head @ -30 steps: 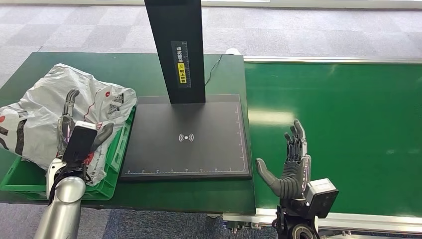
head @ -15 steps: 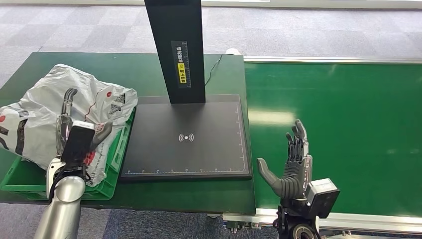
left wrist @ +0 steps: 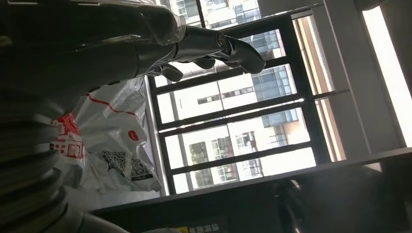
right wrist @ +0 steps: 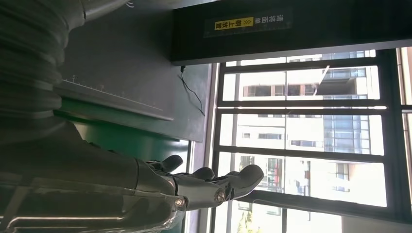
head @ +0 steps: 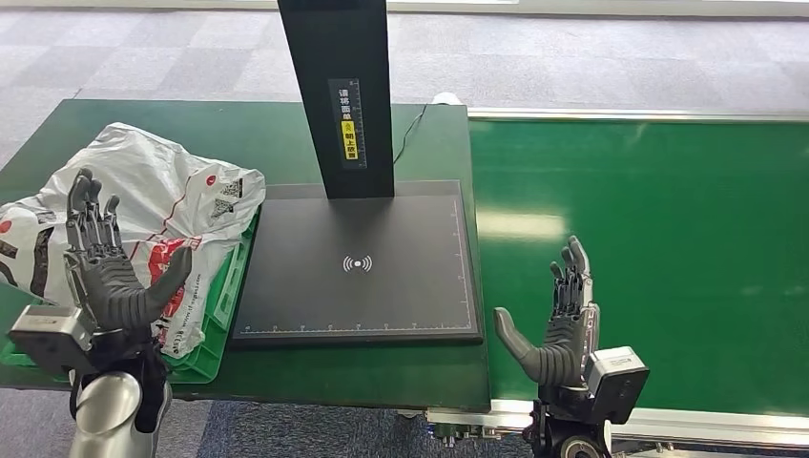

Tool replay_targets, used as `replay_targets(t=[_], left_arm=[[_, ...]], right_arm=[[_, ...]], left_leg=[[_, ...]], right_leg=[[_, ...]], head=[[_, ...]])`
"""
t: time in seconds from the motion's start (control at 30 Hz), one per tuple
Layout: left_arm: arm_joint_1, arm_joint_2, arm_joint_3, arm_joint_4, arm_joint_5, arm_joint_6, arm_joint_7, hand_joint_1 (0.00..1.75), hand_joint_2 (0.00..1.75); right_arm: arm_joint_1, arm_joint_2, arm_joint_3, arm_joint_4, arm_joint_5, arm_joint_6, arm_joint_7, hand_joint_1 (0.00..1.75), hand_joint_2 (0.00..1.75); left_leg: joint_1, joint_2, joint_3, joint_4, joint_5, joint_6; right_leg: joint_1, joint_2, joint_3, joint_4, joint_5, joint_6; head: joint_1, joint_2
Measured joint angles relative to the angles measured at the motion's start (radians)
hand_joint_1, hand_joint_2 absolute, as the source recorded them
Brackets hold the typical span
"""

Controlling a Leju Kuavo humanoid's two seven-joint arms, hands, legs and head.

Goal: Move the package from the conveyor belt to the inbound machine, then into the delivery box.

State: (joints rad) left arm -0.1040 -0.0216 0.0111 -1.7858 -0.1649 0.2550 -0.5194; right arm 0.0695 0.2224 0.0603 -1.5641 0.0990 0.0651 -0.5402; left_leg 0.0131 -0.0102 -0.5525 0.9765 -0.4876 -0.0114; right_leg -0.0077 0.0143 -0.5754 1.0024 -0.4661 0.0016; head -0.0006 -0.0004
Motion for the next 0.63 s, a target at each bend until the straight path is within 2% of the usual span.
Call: replay_targets(t=[0.17,0.27,0.37,0.53,0.63], left_arm=[[0.042,-0.028,-0.023,-0.07,0.094,-0.036,-0.043,0.0,1.75],[0.054,-0.041,-0.032,-0.09,0.156,-0.094,-0.053,0.0,1.75],[0.063,-0.051,-0.047,-0.1,0.193,-0.158,-0.05,0.0,1.75],[0.07,-0.062,-0.06,-0.106,0.203,-0.193,-0.039,0.0,1.75],[0.077,-0.062,-0.074,-0.106,0.196,-0.27,-0.015,0.0,1.75]], right_arm=[[-0.001,0.0,0.001,0.002,0.0,-0.002,-0.003,0.0,1.75],[-0.006,-0.001,0.001,0.01,0.0,-0.004,-0.006,0.0,1.75],[-0.018,-0.001,0.001,0.021,0.0,-0.004,-0.007,0.0,1.75],[-0.027,-0.001,0.001,0.035,0.001,-0.003,-0.006,0.0,1.75],[-0.032,-0.001,0.001,0.041,0.012,0.002,0.009,0.0,1.75]], left_leg=[[0.0,0.0,0.0,0.0,0.0,0.0],[0.0,0.0,0.001,0.0,0.0,0.0],[0.0,0.0,0.001,0.0,0.0,0.0],[0.0,0.0,0.0,0.0,0.0,0.0],[0.0,0.0,0.0,0.0,0.0,0.0]], right_leg=[[0.0,0.0,0.0,0.0,0.0,0.0],[0.0,0.0,0.001,0.0,0.0,0.0],[0.0,0.0,0.001,0.0,0.0,0.0],[0.0,0.0,0.001,0.0,0.0,0.0],[0.0,0.0,0.001,0.0,0.0,0.0]], head=[[0.0,0.0],[0.0,0.0],[0.0,0.0],[0.0,0.0],[0.0,0.0]])
